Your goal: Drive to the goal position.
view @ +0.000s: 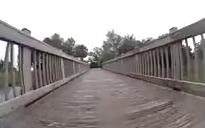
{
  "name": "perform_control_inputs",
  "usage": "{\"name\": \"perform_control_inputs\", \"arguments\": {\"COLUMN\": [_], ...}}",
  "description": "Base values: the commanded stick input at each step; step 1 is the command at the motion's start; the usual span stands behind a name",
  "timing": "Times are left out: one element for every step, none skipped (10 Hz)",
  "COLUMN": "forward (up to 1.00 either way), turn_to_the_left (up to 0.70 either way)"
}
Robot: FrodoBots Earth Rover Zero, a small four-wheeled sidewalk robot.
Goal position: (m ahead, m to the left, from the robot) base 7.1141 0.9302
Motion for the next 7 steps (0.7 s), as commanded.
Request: {"name": "perform_control_inputs", "arguments": {"forward": [0.7, 0.7, 0.7, 0.7, 0.7, 0.7, 0.7], "turn_to_the_left": [0.0, 0.0, 0.0, 0.0, 0.0, 0.0, 0.0]}}
